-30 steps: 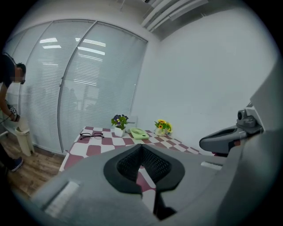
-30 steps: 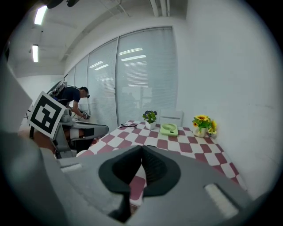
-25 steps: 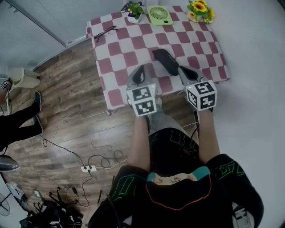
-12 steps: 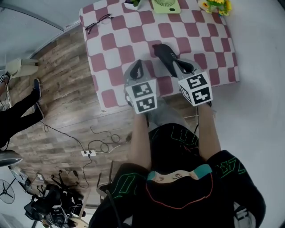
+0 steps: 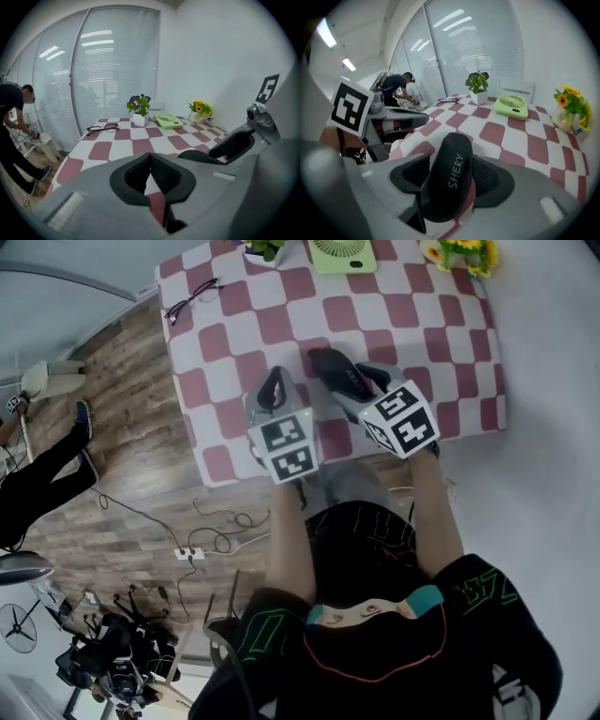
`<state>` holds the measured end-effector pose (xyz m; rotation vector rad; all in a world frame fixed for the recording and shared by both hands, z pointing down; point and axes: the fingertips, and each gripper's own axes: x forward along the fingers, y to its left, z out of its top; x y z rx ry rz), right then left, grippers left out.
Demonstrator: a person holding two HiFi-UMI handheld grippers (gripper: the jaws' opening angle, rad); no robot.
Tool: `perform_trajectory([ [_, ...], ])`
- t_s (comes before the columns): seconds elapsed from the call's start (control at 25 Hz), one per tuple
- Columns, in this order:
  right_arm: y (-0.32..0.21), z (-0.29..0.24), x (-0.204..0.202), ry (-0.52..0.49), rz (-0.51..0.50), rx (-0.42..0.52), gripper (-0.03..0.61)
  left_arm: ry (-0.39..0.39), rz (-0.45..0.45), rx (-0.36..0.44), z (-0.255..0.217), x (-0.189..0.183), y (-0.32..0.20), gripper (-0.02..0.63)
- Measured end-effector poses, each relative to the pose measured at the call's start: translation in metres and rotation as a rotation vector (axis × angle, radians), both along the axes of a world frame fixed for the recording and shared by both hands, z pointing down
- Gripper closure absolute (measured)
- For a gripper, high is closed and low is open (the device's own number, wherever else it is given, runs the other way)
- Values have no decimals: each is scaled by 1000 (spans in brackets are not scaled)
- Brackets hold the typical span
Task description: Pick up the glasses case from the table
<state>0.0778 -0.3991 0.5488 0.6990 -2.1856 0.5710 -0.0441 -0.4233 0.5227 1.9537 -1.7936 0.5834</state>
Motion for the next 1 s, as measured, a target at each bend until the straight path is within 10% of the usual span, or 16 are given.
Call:
perform_trajectory([
  [0.36, -2, 20, -11, -30, -62, -143, 202, -15, -31, -43, 7, -6, -3, 603],
  [1.0, 9, 26, -20, -22, 107, -129, 244, 14, 91, -19, 2, -11, -4, 604],
])
